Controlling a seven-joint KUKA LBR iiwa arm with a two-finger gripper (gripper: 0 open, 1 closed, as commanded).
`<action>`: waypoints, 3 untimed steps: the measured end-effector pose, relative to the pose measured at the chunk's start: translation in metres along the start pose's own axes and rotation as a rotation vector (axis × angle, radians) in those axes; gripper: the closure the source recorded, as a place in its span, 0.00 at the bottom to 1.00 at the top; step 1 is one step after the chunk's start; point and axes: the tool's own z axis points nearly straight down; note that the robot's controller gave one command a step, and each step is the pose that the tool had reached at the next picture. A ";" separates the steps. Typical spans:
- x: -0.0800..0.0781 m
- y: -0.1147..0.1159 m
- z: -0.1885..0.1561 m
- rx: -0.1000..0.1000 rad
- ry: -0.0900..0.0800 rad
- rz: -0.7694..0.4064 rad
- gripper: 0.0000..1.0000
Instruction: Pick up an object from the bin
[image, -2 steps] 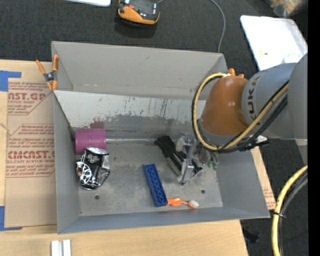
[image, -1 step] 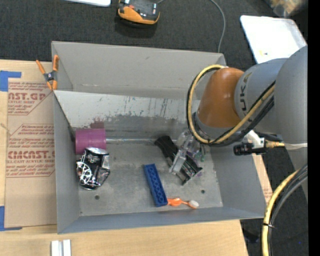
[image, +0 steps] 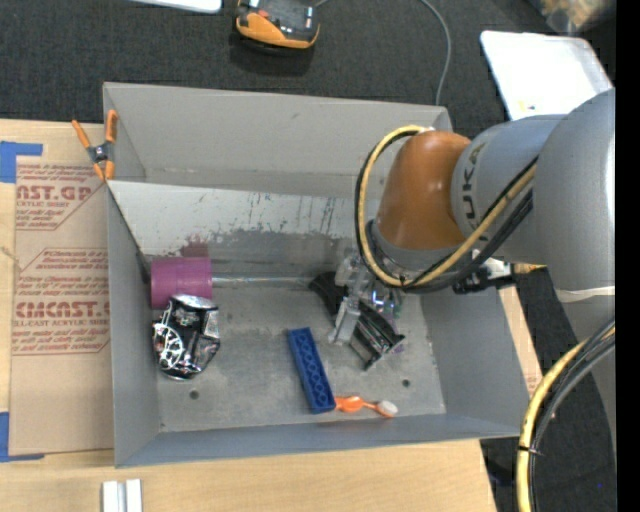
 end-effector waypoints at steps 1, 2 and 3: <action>-0.010 -0.008 0.026 -0.004 -0.007 0.268 0.00; 0.000 -0.012 0.037 -0.002 -0.007 0.121 1.00; 0.000 -0.012 0.037 -0.002 -0.007 0.121 1.00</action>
Offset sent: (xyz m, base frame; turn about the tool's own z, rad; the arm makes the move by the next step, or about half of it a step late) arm -0.0047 -0.0118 -0.0374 0.1219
